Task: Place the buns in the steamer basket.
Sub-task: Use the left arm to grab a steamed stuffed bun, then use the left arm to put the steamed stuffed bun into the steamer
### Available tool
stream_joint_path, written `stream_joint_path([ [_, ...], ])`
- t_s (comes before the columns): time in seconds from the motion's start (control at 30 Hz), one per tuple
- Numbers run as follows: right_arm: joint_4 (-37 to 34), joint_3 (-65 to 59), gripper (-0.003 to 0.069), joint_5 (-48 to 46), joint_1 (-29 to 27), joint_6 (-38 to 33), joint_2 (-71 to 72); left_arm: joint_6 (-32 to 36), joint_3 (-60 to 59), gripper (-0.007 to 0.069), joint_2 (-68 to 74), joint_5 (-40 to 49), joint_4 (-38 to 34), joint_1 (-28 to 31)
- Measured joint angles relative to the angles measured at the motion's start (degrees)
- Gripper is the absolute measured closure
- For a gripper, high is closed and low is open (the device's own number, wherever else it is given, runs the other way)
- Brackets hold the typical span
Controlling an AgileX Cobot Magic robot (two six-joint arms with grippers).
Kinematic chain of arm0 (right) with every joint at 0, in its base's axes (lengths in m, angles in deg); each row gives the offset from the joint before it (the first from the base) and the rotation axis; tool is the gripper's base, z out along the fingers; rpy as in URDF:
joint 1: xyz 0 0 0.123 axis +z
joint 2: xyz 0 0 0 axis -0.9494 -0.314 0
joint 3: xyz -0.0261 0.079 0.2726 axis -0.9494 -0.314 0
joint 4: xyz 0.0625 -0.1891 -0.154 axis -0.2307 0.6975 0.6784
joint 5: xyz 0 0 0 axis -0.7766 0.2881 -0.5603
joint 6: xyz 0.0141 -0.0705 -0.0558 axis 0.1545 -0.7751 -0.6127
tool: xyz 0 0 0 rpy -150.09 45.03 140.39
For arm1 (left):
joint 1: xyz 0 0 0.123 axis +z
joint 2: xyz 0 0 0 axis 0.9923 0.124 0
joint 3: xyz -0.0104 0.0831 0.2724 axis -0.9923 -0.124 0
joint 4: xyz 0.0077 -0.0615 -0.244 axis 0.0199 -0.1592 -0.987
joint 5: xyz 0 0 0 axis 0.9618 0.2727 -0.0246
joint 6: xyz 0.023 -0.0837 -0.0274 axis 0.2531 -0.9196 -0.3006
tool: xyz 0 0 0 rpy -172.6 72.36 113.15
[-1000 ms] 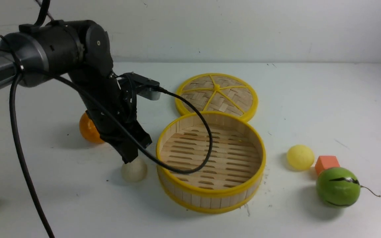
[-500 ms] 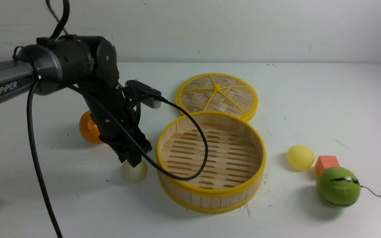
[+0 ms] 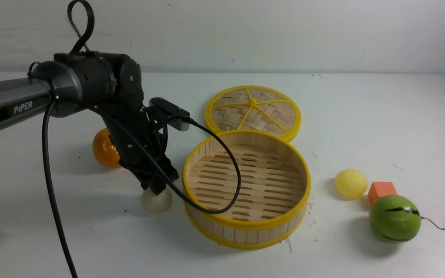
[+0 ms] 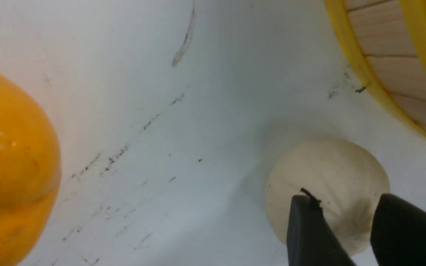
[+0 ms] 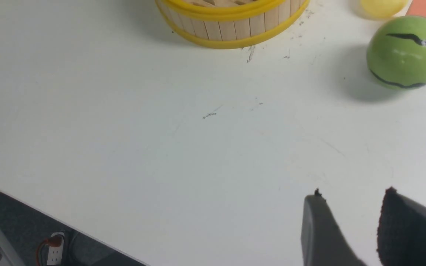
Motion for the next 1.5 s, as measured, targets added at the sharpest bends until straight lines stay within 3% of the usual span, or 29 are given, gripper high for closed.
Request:
stream_joint_path([
  [0.73,0.0,0.0,0.0419,0.0,0.0,0.0,0.0,0.1,0.0,0.0393,1.8,-1.6,1.2,0.0],
  [0.87,0.0,0.0,0.0419,0.0,0.0,0.0,0.0,0.0,0.0,0.0469,1.8,-0.5,1.3,0.0],
  [0.97,-0.1,0.0,0.0419,0.0,0.0,0.0,0.0,0.0,0.1,0.0591,1.8,0.5,1.5,0.0],
  [1.03,-0.1,0.0,0.0419,0.0,0.0,0.0,0.0,0.0,0.1,0.0632,1.7,1.0,1.7,0.0],
  [1.3,0.0,0.0,0.0419,0.0,0.0,0.0,0.0,-5.9,0.1,0.0638,-6.5,3.7,8.0,0.0],
  [1.5,2.6,0.0,0.0419,2.6,0.0,2.2,0.0,-8.4,2.3,0.0638,-13.3,4.4,2.1,-3.2],
])
